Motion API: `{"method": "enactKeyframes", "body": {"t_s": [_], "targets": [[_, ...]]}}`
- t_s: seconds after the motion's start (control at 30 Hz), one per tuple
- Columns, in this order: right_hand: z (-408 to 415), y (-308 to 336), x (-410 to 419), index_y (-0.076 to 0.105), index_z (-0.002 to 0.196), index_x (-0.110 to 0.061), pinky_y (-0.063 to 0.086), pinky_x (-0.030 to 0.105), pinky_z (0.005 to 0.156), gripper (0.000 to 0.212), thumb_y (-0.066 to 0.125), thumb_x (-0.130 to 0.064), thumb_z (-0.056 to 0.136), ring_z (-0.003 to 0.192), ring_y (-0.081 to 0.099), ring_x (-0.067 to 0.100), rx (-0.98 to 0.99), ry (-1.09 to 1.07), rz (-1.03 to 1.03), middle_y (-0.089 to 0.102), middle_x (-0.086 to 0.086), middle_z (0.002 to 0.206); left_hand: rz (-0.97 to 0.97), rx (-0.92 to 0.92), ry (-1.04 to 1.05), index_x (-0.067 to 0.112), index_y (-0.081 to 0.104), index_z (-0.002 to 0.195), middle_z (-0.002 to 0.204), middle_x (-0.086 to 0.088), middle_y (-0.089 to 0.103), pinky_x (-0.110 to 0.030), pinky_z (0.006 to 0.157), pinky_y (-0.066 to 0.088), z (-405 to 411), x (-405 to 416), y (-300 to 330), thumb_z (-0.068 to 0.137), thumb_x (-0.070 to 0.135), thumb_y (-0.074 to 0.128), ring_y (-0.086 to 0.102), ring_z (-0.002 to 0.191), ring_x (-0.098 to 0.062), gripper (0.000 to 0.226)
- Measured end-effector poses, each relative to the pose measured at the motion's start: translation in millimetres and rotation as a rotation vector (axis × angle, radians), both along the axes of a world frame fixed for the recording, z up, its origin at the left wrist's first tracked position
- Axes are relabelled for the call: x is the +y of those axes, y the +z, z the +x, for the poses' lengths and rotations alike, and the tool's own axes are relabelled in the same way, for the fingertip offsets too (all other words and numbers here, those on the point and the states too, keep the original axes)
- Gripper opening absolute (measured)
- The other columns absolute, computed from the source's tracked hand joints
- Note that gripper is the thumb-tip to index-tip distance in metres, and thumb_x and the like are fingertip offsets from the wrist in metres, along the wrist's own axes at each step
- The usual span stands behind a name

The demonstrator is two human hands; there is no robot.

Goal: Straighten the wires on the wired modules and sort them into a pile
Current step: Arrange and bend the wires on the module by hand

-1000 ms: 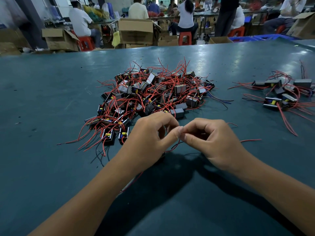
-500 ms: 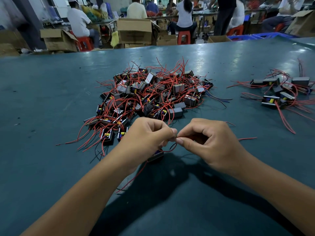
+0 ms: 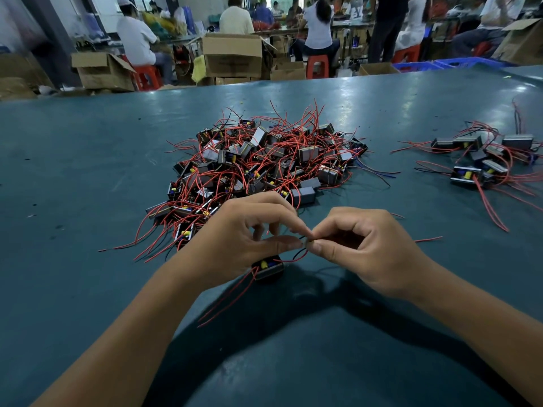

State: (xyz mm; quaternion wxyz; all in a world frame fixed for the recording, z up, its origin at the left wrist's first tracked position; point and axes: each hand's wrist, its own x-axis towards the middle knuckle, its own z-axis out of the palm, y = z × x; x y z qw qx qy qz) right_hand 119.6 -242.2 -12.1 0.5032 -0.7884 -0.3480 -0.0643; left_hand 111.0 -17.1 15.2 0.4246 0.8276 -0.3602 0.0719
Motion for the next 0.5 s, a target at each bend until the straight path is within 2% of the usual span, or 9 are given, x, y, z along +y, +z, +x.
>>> {"method": "enactKeyframes", "body": {"t_s": [0.07, 0.13, 0.2, 0.37, 0.5], "targets": [[-0.1, -0.1, 0.4, 0.074, 0.086, -0.023, 0.043, 0.012, 0.067, 0.004, 0.073, -0.026, 0.083, 0.071, 0.062, 0.004, 0.003, 0.010, 0.001, 0.066, -0.019, 0.078, 0.045, -0.084, 0.008, 0.010, 0.078, 0.091, 0.092, -0.002, 0.063, -0.016, 0.068, 0.043, -0.7, -0.9, 2.3, 0.083, 0.017, 0.075, 0.057, 0.079, -0.009, 0.011], [-0.3, -0.3, 1.0, 0.073, 0.087, -0.024, 0.043, 0.012, 0.068, 0.004, 0.073, -0.025, 0.083, 0.072, 0.063, 0.004, 0.006, 0.019, 0.000, 0.066, -0.020, 0.079, 0.096, -0.157, 0.029, 0.011, 0.078, 0.090, 0.092, 0.000, 0.063, -0.012, 0.074, 0.041, -1.9, -1.9, 4.1, 0.083, 0.019, 0.076, 0.057, 0.084, -0.004, 0.011], [-0.2, -0.6, 1.0, 0.074, 0.087, -0.023, 0.042, 0.010, 0.068, 0.004, 0.073, -0.025, 0.084, 0.072, 0.063, 0.003, 0.003, 0.023, -0.004, 0.066, -0.020, 0.079, 0.148, -0.234, 0.049, 0.013, 0.078, 0.090, 0.093, 0.002, 0.064, -0.015, 0.077, 0.043, -3.1, -2.0, 4.3, 0.083, 0.021, 0.076, 0.058, 0.087, -0.006, 0.011], [-1.4, -0.2, 0.9, 0.074, 0.087, -0.023, 0.045, 0.014, 0.067, 0.004, 0.073, -0.025, 0.084, 0.073, 0.064, 0.007, -0.024, 0.015, -0.037, 0.067, -0.016, 0.081, 0.245, -0.382, 0.048, 0.013, 0.078, 0.089, 0.091, 0.001, 0.066, -0.033, 0.072, 0.049, -4.0, -0.9, 3.8, 0.087, 0.022, 0.075, 0.059, 0.084, -0.020, 0.010], [-1.8, 0.5, 2.0, 0.075, 0.088, -0.021, 0.043, 0.016, 0.063, 0.004, 0.073, -0.022, 0.084, 0.070, 0.061, 0.010, -0.082, 0.004, -0.095, 0.065, -0.013, 0.078, 0.286, -0.366, 0.036, 0.013, 0.077, 0.089, 0.091, 0.002, 0.066, -0.030, 0.072, 0.048, -3.1, 0.0, 5.4, 0.087, 0.025, 0.074, 0.056, 0.084, -0.018, 0.012]]}}
